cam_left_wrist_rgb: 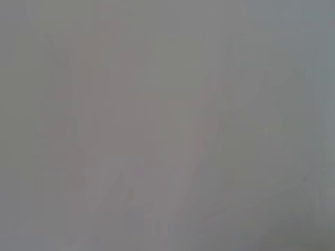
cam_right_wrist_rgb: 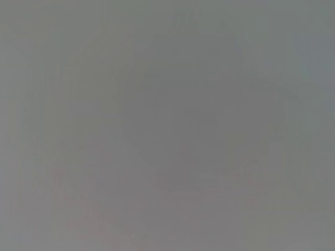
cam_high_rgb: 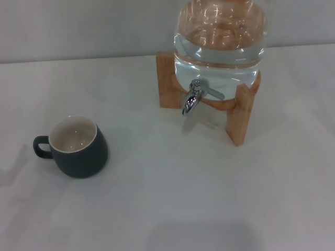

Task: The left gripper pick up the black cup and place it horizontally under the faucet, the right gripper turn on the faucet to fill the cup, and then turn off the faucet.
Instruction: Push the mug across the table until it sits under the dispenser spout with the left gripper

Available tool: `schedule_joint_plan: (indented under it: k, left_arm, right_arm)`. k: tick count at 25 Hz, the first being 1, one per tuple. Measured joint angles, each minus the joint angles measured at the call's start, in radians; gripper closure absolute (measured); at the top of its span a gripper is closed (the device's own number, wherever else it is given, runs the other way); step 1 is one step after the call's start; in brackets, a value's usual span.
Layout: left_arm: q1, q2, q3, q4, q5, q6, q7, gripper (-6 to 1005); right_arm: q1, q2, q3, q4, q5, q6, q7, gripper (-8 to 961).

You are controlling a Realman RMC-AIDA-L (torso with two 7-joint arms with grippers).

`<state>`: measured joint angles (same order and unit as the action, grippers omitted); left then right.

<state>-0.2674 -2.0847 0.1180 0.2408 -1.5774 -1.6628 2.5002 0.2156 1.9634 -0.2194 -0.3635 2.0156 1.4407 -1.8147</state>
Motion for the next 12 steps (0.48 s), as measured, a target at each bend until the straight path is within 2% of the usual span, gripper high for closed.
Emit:
schedule_joint_plan:
  k: [5, 12]
  left_arm:
    - [0.0, 0.0, 0.0, -0.016, -0.001, 0.0, 0.016, 112]
    - [0.0, 0.0, 0.002, -0.125, -0.008, 0.003, 0.152, 114]
  right_arm:
    - [-0.004, 0.001, 0.0, 0.0, 0.0, 0.001, 0.0, 110]
    - [-0.006, -0.001, 0.0, 0.0, 0.0, 0.001, 0.0, 110]
